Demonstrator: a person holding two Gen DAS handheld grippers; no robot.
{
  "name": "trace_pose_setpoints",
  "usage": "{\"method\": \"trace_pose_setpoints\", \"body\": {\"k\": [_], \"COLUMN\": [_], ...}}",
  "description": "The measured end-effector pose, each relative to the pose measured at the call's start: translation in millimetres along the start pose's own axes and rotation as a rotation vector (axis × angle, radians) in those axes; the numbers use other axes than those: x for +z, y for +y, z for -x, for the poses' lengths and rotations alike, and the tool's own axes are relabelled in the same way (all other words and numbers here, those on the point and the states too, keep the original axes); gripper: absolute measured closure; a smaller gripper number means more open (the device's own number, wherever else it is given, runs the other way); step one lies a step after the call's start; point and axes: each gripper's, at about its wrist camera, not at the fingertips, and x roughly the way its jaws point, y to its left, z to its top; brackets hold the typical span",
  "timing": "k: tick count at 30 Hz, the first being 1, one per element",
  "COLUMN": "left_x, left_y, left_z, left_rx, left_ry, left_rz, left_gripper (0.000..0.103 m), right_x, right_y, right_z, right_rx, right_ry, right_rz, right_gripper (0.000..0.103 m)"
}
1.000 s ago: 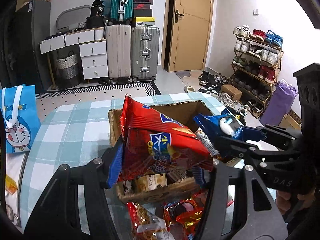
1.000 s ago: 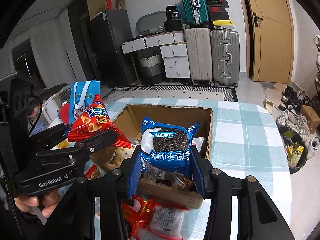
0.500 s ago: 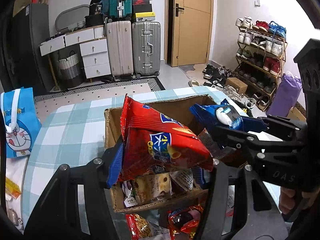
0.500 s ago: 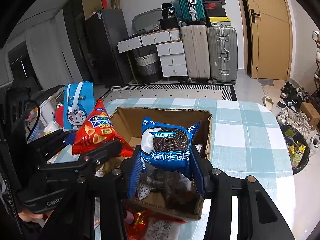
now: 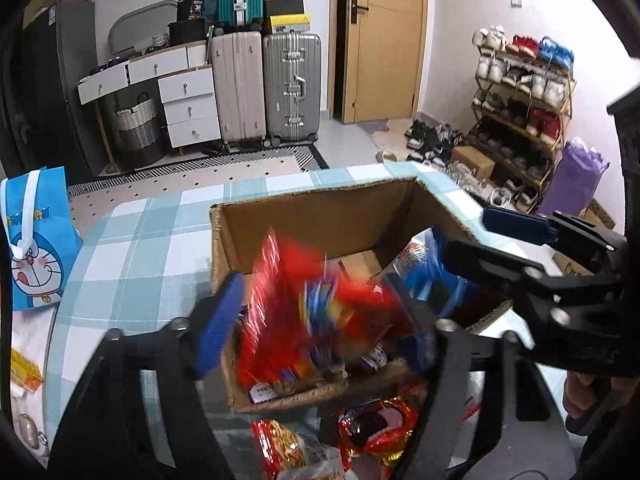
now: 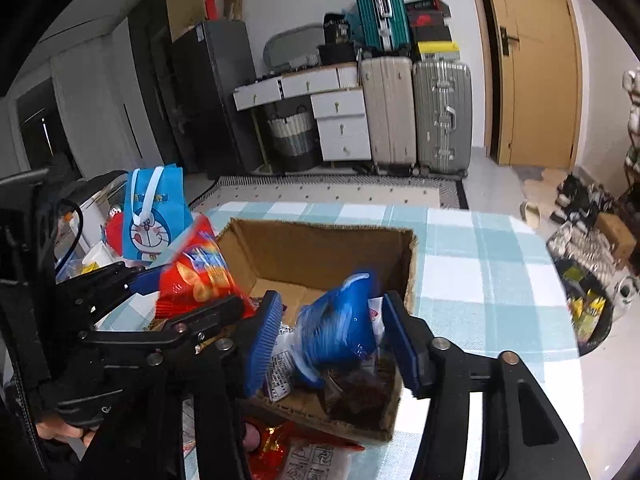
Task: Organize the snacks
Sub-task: 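Open both grippers to drop the bags into the box, then grasp the orange-red noodle snack bag with the left gripper while the right gripper grasps the white-red packet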
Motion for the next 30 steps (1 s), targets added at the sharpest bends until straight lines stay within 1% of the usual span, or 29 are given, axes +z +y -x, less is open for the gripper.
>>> {"method": "trace_pose_setpoints", "body": {"k": [1,2,3,4,5,6,7,10,15,17,19,20,23,25,27,30], "left_x": [-0.8,-1.7,-2.9,-4.6,-7.3,-9.3,-12.7,-25.0,-56.4,-68.6,-82.3,-88.4,-104.4,-113.7,-116.7,-119.0], "left_y": [1.7,3.1,4.1,5.4,6.9,7.1,8.7,8.8,14.7,17.6,21.9,24.0,31.4,35.2,36.8,34.0], "left_z": [5.4,10.5,16.9,22.2,28.5,34.1,42.6,59.7,84.7,93.9,99.8,101.7,103.8,104.6,102.0,95.6], "left_rx": [-0.002,-0.012,-0.024,-0.026,-0.026,-0.015,-0.005,0.002,0.02,0.011,0.025,0.029,0.012,0.009,0.004,0.014], "left_ry": [-0.013,-0.026,-0.039,-0.045,-0.053,-0.063,-0.081,-0.094,-0.087,-0.08,-0.076,-0.072,-0.054,-0.054,-0.033,-0.02], "left_rz": [0.005,0.008,0.008,0.007,0.004,0.0,-0.005,-0.024,-0.016,-0.007,0.007,0.013,0.024,0.029,0.034,0.011], "left_gripper": [0.018,0.017,0.016,0.014,0.006,0.001,0.001,0.001,0.001,0.001,0.001,0.001,0.001,0.001,0.001,0.001], "right_x": [-0.8,-1.9,-3.8,-5.8,-8.0,-10.6,-14.1,-24.3,-44.0,-53.5,-61.9,-66.7,-80.7,-87.7,-91.1,-95.2], "right_y": [0.1,-0.8,-2.1,-4.1,-5.6,-7.5,-9.9,-13.5,-11.0,-8.1,-5.1,-2.7,2.2,2.3,4.9,7.5], "right_z": [4.8,10.1,16.0,23.2,30.0,37.4,45.5,61.9,77.7,80.2,80.1,79.1,73.0,69.4,62.4,58.0], "right_rx": [0.004,-0.006,-0.019,-0.03,-0.038,-0.045,-0.05,-0.061,-0.074,-0.068,-0.065,-0.064,-0.07,-0.065,-0.06,-0.072], "right_ry": [-0.011,-0.024,-0.036,-0.051,-0.065,-0.08,-0.091,-0.101,-0.067,-0.044,-0.037,-0.03,-0.012,-0.013,0.022,0.028], "right_rz": [0.005,0.005,0.001,-0.005,-0.012,-0.021,-0.032,-0.048,-0.045,-0.042,-0.039,-0.032,-0.017,-0.021,-0.012,0.002], "right_gripper": [0.032,0.027,0.019,0.014,0.012,0.008,0.0,0.0,0.0,0.0,0.0,0.0,0.0,0.0,0.0,0.0]}}
